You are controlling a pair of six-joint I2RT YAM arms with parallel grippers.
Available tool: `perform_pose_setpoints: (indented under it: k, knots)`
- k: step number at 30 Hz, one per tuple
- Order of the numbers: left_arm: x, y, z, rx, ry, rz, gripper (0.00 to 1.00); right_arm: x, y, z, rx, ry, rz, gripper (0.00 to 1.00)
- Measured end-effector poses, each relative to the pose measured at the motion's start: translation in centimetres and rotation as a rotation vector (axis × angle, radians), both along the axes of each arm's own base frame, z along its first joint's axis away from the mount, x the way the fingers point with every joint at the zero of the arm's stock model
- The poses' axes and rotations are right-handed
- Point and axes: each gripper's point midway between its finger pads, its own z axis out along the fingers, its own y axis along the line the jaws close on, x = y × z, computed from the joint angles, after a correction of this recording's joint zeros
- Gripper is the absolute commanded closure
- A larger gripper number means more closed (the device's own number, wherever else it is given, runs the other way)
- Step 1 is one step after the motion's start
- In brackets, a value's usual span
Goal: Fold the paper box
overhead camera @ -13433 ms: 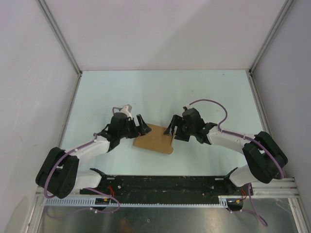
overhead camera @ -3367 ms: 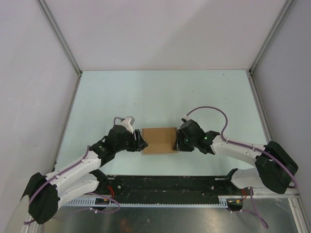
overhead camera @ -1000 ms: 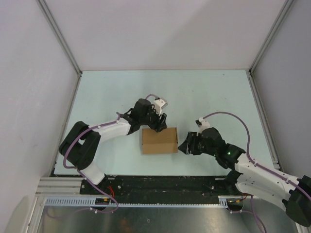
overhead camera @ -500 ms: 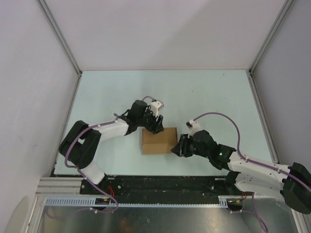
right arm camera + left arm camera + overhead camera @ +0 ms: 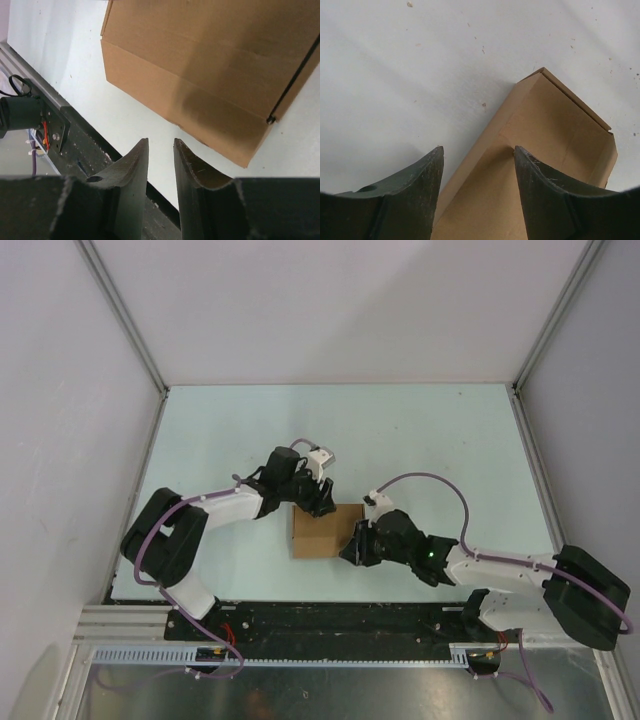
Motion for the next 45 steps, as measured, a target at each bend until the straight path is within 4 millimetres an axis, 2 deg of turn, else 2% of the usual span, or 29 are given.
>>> perform_pose_setpoints:
  k: [13,34,45]
  knots:
    - [-0.1,0.0,-0.1,-0.007,0.0,-0.004,0.38,0.9,1.2,-0.7,-0.006,-0.007,-0.01,0.69]
    - [-0.3,-0.2,-0.1,-0.018,0.006,-0.018,0.4,1.5,1.1,-2.9,-0.069,0.007,-0.03,0.7]
    - [-0.4,-0.2,-0.1,-0.021,0.01,-0.021,0.4,1.9,1.0,-3.4,-0.089,-0.012,-0.037,0.7]
